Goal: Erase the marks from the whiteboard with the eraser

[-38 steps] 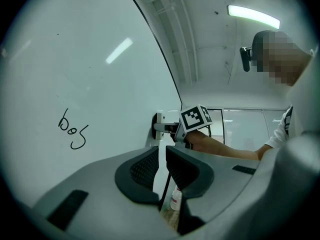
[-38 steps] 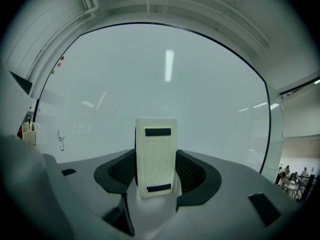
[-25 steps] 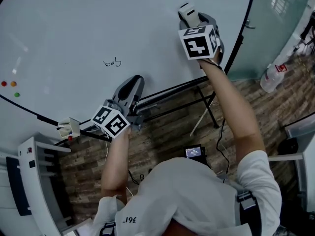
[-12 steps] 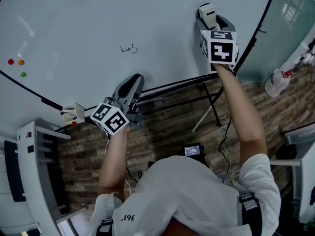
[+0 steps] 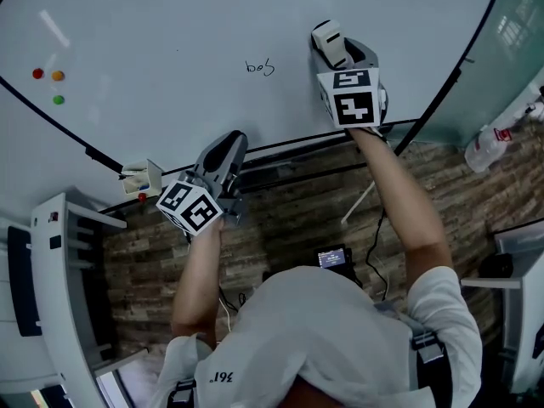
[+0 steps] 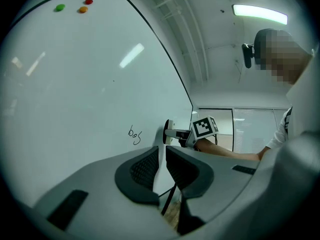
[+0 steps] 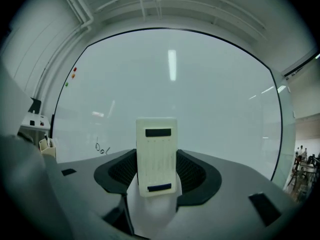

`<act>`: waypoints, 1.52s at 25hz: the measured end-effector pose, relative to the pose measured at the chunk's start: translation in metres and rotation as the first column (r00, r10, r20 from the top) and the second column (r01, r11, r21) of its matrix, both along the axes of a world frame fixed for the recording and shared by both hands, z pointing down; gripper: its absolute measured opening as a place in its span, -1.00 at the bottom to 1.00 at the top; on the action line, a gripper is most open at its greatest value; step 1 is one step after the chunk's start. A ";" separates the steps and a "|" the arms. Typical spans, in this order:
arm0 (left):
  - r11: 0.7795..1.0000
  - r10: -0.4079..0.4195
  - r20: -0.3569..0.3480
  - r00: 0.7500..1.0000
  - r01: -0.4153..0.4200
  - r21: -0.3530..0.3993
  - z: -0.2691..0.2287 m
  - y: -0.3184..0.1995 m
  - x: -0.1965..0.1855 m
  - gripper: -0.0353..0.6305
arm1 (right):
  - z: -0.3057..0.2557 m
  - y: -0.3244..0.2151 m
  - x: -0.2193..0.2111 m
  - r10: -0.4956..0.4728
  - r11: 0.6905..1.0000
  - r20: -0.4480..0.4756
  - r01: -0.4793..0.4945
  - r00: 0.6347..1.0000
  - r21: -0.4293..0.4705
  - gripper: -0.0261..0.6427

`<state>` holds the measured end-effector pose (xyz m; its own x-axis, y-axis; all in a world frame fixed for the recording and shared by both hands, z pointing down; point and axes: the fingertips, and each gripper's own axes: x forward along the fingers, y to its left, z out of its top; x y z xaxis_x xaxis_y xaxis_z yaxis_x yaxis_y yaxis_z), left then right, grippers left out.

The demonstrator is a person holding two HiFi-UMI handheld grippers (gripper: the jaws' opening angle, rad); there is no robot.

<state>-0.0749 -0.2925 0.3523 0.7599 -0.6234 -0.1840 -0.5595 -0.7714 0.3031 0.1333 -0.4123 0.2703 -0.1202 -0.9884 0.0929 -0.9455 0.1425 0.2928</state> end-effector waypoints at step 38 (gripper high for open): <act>0.995 -0.075 -0.009 0.997 0.074 -0.063 0.030 0.004 -0.123 -0.77 | 0.070 -0.026 -0.209 -0.099 0.990 -0.100 0.088 0.990 -0.108 -0.15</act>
